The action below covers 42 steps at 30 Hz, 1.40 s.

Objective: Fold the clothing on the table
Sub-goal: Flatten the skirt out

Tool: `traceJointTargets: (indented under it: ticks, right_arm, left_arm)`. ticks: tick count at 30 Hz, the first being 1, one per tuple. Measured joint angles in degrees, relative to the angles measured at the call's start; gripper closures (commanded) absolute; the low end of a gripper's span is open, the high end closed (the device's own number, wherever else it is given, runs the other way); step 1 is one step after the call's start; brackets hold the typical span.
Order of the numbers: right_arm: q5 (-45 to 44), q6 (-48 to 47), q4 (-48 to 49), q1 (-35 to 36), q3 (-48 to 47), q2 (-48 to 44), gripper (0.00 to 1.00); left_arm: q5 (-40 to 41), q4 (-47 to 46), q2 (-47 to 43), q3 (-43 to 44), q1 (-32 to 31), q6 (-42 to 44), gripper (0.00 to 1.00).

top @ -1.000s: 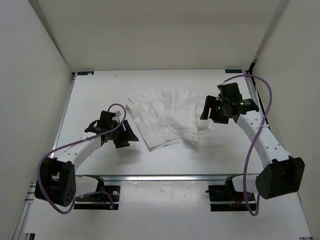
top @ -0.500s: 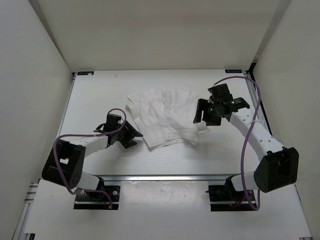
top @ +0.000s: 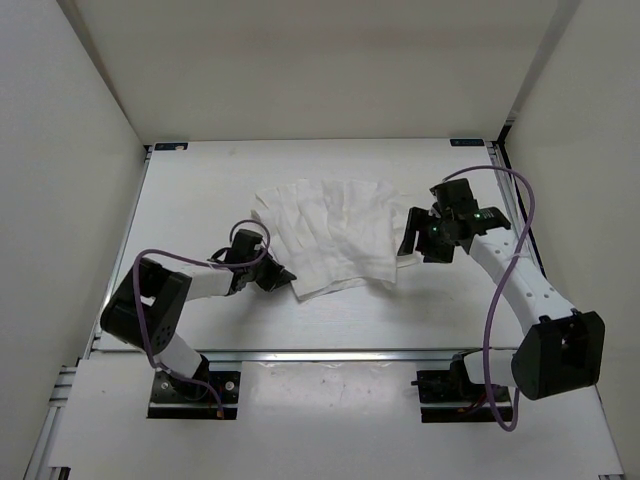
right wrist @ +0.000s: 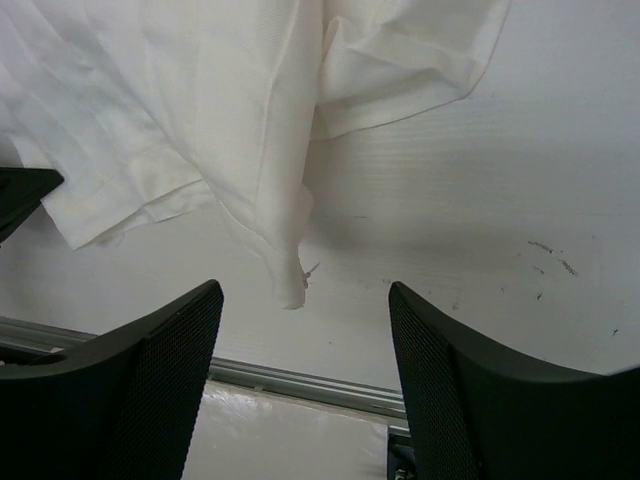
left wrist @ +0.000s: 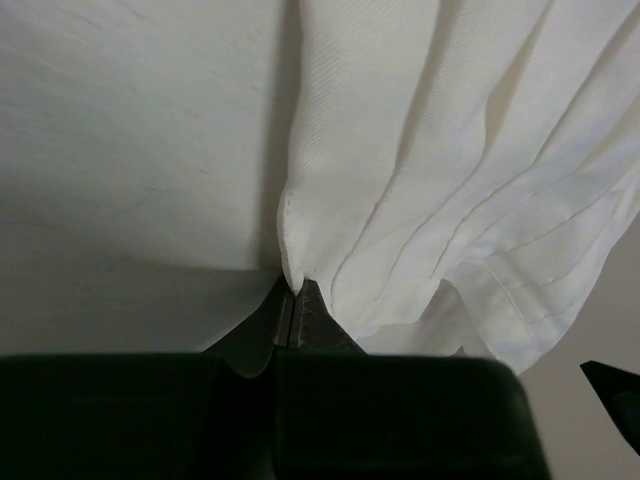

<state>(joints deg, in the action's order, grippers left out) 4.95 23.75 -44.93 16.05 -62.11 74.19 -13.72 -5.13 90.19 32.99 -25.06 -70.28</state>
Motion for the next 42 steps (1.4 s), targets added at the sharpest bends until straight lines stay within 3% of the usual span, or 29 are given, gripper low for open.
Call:
traceJointTargets:
  ticks: [8,15,22,33,42]
  right_arm:
    - [3.8,0.0,1.11,-1.51,3.21,2.54,0.29]
    - [12.2,0.15,6.14,-1.51,3.39,14.88,0.34]
    - [21.16,3.02,10.51,4.42,1.14,22.47,0.35]
    - [28.22,12.81,19.87,5.9,8.66,22.38,0.38]
    - [28.15,18.78,25.9,4.63,15.04,12.11,0.4]
  left_arm:
    - [4.85,12.04,-13.09,0.81,12.0,7.52,1.0]
    - [7.52,16.15,-14.75,-0.22,11.17,10.95,1.0]
    - [7.74,18.69,-14.56,-1.31,11.74,12.09,1.0]
    - [7.98,21.07,-14.88,-2.51,11.43,13.29,1.0]
    - [8.28,21.57,-15.54,-3.28,10.56,13.73,1.0]
